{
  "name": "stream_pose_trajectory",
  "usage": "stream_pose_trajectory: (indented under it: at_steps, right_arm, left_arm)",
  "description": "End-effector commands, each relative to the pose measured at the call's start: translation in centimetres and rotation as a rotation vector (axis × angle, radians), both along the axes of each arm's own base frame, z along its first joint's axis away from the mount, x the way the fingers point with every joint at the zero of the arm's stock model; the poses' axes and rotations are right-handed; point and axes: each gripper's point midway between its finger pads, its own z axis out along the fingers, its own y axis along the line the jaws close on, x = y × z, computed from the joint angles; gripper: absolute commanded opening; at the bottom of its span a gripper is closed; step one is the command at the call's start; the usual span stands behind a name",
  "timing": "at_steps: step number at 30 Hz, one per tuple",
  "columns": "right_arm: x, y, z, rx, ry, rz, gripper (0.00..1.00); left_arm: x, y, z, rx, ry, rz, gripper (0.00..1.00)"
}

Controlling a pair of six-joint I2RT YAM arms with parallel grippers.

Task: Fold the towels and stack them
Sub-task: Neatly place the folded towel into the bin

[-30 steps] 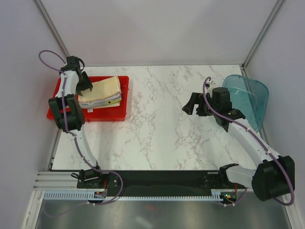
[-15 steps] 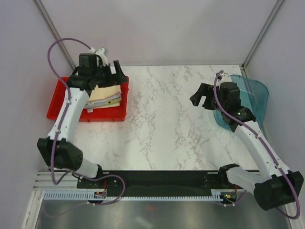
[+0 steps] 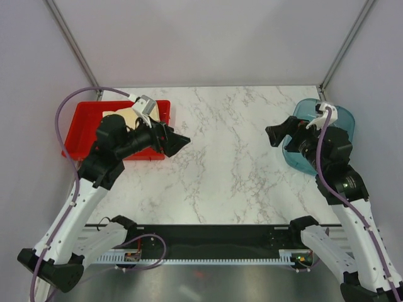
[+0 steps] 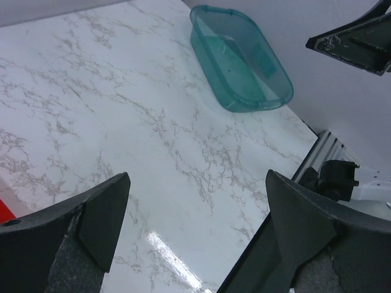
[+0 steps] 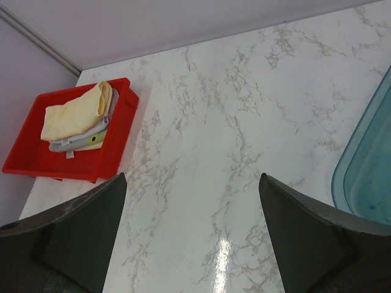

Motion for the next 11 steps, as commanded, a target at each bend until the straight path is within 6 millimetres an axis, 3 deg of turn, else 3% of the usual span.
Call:
stream_pose_trajectory:
  at_steps: [1,11]
  right_arm:
    - [-0.7,-0.4,0.5,0.002,-0.009,-0.011,0.98]
    - [-1.1,-0.8,0.7,-0.005,-0.036,-0.027,0.98]
  left_arm:
    - [-0.5,0.2,3.0,-0.068,-0.128,0.001,1.0]
    - [-0.4,-0.4,1.4,-0.053,-0.06,-0.021,1.0]
